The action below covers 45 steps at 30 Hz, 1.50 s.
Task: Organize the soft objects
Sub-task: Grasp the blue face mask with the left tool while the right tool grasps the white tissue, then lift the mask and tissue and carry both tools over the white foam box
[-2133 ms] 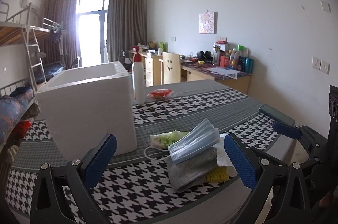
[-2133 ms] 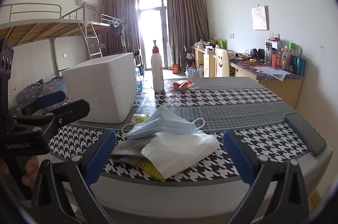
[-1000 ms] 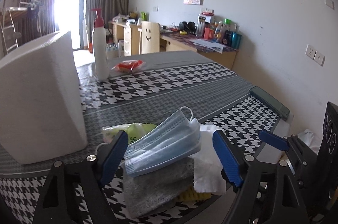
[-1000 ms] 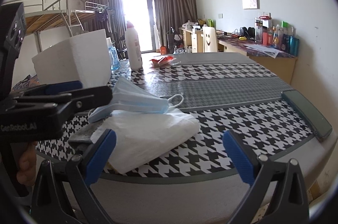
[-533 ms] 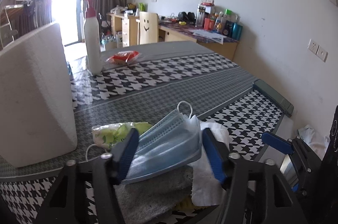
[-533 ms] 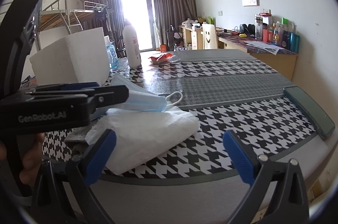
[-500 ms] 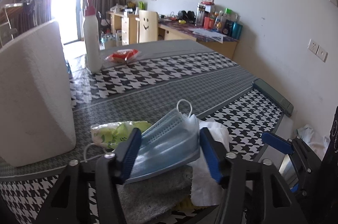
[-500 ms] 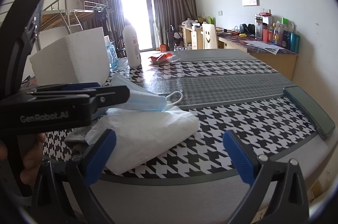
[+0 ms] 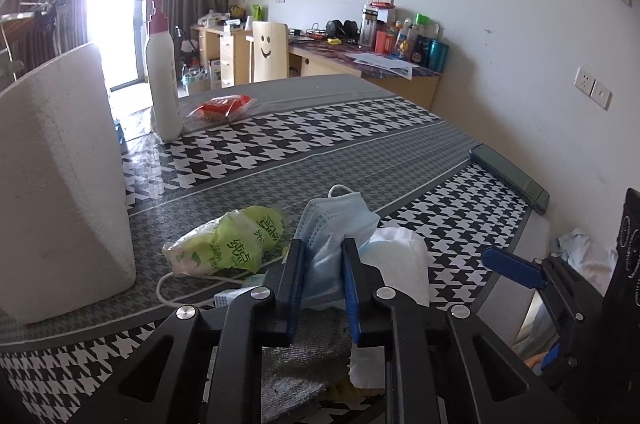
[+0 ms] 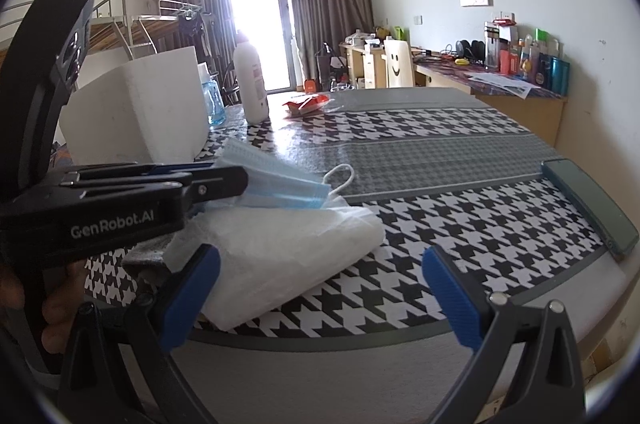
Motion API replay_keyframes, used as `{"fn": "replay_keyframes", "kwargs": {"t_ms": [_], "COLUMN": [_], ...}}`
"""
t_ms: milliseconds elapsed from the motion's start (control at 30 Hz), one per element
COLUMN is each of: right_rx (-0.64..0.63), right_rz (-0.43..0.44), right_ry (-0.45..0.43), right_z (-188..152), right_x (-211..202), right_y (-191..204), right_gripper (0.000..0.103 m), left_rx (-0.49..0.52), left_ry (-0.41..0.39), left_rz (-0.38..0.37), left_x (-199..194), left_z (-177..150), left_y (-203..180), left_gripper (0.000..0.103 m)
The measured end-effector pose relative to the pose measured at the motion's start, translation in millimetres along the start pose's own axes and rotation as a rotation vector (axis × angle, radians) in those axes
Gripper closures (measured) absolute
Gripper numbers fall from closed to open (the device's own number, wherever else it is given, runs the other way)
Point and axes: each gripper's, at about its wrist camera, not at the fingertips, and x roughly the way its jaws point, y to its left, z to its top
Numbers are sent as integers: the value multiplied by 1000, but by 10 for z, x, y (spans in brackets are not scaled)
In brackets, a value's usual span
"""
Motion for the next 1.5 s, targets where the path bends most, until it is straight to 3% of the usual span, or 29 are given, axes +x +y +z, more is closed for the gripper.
{"fn": "replay_keyframes", "kwargs": {"t_ms": [267, 433, 833, 933, 1000, 1100, 1233, 1500], "right_rx": [11, 16, -11, -17, -19, -26, -40, -64], "right_rz": [41, 65, 135, 155, 159, 159, 146, 105], "right_ry": [15, 33, 122, 137, 141, 145, 124, 60], "right_z": [31, 58, 55, 53, 51, 62, 95, 235], "right_x": [39, 84, 178, 175, 167, 153, 89, -120], "right_y": [38, 55, 93, 88, 80, 83, 92, 124], "right_gripper": [1, 7, 56, 64, 78, 87, 94, 95], "left_rx": [-27, -40, -63, -69, -69, -69, -72, -76], "left_ry": [-55, -97, -131, -130, -129, -132, -144, -173], "left_rz": [-42, -43, 22, 26, 28, 25, 26, 38], "left_x": [-225, -428, -650, -660, -664, -700, -749, -892], "left_z": [42, 51, -60, -86, -96, -134, -154, -183], "left_y": [89, 173, 347, 371, 376, 390, 418, 471], "left_gripper": [85, 85, 85, 85, 85, 85, 85, 85]}}
